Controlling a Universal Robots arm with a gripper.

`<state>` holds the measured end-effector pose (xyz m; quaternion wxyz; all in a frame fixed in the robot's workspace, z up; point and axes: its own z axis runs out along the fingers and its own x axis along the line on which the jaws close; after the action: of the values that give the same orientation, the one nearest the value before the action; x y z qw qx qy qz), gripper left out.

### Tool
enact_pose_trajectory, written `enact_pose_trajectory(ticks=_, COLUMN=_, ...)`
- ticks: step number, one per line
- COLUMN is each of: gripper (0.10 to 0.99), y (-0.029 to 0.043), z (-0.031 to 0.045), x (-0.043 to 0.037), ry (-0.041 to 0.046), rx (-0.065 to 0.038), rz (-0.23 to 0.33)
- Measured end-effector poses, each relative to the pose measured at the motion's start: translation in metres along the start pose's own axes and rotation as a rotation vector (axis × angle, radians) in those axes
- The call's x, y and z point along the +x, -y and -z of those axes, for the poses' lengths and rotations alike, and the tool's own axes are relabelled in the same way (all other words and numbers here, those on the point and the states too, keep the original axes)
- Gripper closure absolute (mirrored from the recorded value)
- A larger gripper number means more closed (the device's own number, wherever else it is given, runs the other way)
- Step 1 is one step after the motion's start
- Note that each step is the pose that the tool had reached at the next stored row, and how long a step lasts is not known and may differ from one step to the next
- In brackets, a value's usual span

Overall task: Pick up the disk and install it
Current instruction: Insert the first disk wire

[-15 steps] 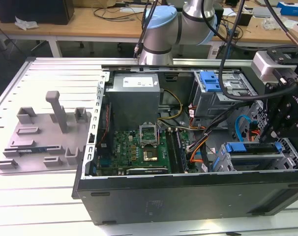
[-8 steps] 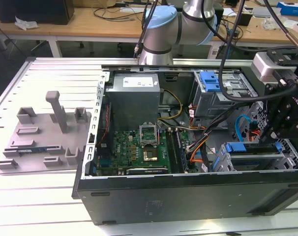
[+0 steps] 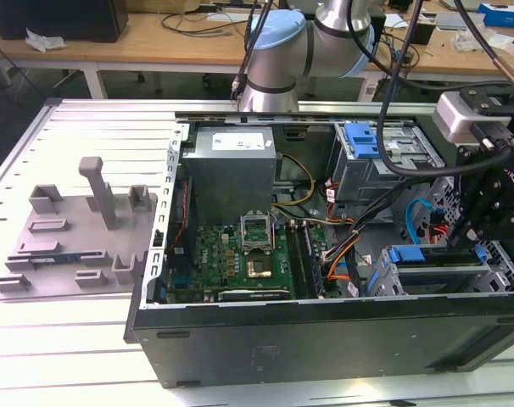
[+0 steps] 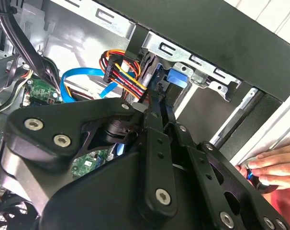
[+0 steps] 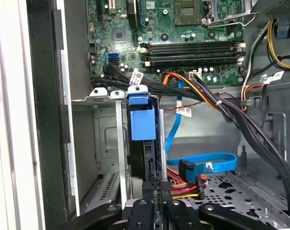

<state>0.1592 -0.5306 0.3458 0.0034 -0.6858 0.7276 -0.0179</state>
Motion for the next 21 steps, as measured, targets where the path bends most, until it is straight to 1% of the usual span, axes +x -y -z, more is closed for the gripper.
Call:
enact_pose_trajectory(ticks=3, gripper=0.918, y=0.0000, z=-0.0009, x=0.0000, ry=0.0000, rx=0.000, rz=0.000)
enact_pose_trajectory(ticks=5, gripper=0.918, y=-0.0001, z=-0.0040, x=-0.0001, ry=0.0001, rx=0.000, rz=0.000)
enact_pose_trajectory(ticks=10, gripper=0.918, y=-0.0002, z=-0.0081, x=-0.0001, ry=-0.0002, rx=0.000, rz=0.000)
enact_pose_trajectory(ticks=16, gripper=0.918, y=-0.0003, z=-0.0102, x=0.0001, ry=-0.0006, rx=-0.001, rz=0.000)
enact_pose_trajectory(ticks=17, gripper=0.918, y=-0.0004, z=-0.0107, x=0.0000, ry=0.0007, rx=-0.001, rz=0.000)
enact_pose_trajectory(ticks=18, gripper=0.906, y=-0.0004, z=-0.0107, x=0.0001, ry=0.0011, rx=-0.001, rz=0.000)
enact_pose_trajectory(ticks=20, gripper=0.784, y=-0.0002, z=-0.0066, x=0.0001, ry=-0.0001, rx=-0.001, rz=0.000)
enact_pose_trajectory(ticks=21, gripper=0.784, y=-0.0001, z=-0.0049, x=0.0002, ry=0.0003, rx=-0.001, rz=0.000)
